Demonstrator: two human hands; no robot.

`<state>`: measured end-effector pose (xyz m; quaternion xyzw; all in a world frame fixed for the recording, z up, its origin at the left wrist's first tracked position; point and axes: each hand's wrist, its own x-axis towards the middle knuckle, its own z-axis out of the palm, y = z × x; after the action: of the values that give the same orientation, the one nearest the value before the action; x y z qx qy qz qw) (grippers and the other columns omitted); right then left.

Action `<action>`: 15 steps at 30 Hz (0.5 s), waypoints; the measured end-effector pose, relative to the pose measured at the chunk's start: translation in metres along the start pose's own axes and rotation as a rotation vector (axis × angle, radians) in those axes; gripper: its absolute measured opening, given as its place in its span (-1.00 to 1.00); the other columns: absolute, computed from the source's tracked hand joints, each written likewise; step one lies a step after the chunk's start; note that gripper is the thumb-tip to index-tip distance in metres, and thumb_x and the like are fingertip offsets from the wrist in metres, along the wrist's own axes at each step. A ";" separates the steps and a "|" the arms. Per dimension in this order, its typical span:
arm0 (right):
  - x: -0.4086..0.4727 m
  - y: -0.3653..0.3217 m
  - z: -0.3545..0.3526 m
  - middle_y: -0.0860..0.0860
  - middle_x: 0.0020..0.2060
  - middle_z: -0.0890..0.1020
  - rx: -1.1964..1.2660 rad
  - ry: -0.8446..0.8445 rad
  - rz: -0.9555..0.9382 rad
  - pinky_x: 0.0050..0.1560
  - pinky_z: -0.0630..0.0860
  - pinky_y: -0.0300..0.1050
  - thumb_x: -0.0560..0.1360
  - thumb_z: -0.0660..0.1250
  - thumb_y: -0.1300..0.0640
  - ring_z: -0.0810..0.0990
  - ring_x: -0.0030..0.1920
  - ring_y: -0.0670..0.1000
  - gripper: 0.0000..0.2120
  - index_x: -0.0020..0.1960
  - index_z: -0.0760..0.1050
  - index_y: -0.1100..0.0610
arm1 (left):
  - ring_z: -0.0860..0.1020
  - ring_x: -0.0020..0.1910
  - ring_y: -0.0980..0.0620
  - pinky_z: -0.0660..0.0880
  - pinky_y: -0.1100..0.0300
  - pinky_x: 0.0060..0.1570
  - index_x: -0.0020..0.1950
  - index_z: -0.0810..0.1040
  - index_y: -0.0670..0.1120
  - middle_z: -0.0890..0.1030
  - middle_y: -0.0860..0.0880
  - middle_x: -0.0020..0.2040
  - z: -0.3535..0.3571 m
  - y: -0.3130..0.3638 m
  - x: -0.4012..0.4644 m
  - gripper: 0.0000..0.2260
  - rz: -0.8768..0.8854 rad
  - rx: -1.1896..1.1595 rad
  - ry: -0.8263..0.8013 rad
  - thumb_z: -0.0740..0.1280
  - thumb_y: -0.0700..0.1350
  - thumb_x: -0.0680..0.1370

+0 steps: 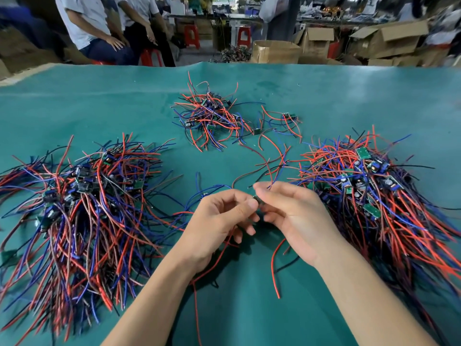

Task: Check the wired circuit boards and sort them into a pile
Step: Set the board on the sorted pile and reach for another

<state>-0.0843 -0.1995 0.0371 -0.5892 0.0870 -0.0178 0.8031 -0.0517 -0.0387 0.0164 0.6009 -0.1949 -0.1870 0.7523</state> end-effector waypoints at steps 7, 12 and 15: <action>0.003 0.003 0.000 0.03 -0.36 0.64 -0.235 0.106 -0.137 -0.38 0.46 -0.24 0.47 0.50 0.24 0.53 -0.35 -0.05 -0.87 -0.26 0.71 0.15 | 0.30 -0.56 0.06 0.25 0.26 -0.57 -0.20 0.52 -0.12 0.39 -0.01 -0.48 0.002 -0.001 0.002 -0.80 0.001 0.123 0.048 0.42 -0.04 0.53; 0.013 0.000 -0.012 -0.06 -0.47 0.57 -0.373 0.355 -0.349 -0.47 0.43 -0.26 0.45 0.54 0.20 0.48 -0.47 -0.07 -0.76 -0.37 0.64 0.07 | 0.20 -0.60 0.09 0.16 0.30 -0.58 -0.21 0.52 -0.17 0.30 0.02 -0.53 0.001 0.002 0.001 -0.77 0.011 0.150 0.034 0.44 -0.03 0.47; 0.018 -0.004 -0.025 -0.04 -0.51 0.58 -0.418 0.505 -0.441 -0.44 0.49 -0.13 0.42 0.50 0.08 0.53 -0.53 -0.04 -0.80 -0.36 0.61 0.07 | 0.20 -0.59 0.10 0.15 0.32 -0.58 -0.26 0.55 -0.09 0.30 0.04 -0.53 0.003 0.003 0.000 -0.81 0.010 0.141 -0.007 0.45 -0.02 0.44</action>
<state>-0.0702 -0.2266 0.0316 -0.7215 0.1550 -0.3162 0.5962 -0.0532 -0.0400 0.0203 0.6508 -0.2134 -0.1711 0.7083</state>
